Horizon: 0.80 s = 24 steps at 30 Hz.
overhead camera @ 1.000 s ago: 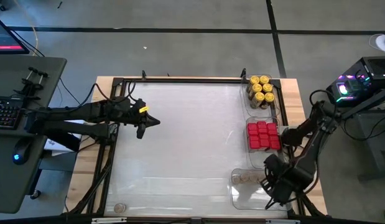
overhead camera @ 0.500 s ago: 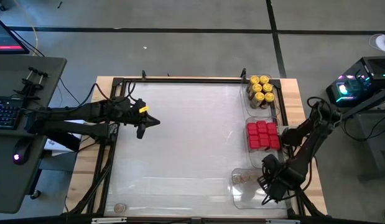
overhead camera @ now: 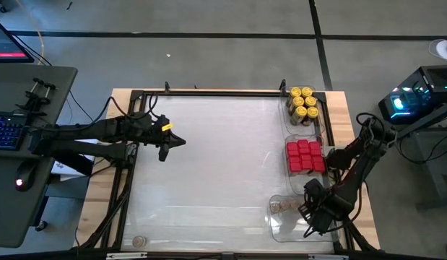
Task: Sort spices by type
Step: Put the brown seasoning bottle into the bottom transparent bin, then adjust the brown seasoning bottles in the bottom transparent bin
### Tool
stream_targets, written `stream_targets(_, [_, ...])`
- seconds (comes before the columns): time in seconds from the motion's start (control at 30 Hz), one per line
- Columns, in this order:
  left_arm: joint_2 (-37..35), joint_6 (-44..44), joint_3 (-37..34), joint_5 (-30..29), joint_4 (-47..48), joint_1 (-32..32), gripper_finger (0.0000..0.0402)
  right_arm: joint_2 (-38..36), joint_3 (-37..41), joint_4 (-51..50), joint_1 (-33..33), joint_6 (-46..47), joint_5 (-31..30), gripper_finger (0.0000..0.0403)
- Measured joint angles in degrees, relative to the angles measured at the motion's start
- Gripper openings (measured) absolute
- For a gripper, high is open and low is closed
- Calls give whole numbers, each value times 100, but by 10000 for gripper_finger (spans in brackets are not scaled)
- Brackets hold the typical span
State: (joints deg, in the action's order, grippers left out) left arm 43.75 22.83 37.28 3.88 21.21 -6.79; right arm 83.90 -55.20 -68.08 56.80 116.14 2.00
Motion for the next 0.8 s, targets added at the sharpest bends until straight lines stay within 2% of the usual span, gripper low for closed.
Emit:
stream_targets(0.27, [-2,-50,0,0,52,0,0,0,-203,-218,0,-109,0,191])
stream_targets(0.5, [-2,-52,0,0,48,0,0,0,-1060,-1162,0,-447,-11,173])
stream_targets(0.63, [-2,-52,0,0,45,0,0,0,-1433,-1128,0,-560,-92,146])
stream_targets(0.67, [-2,-52,0,0,45,0,0,0,-1450,-966,-2,-560,84,133])
stream_targets(0.73, [-2,-52,0,0,44,0,0,-2,-1350,-595,-7,-520,991,97])
stream_targets(0.8, [-2,-71,0,0,38,0,0,0,-1168,-222,0,-376,1736,43])
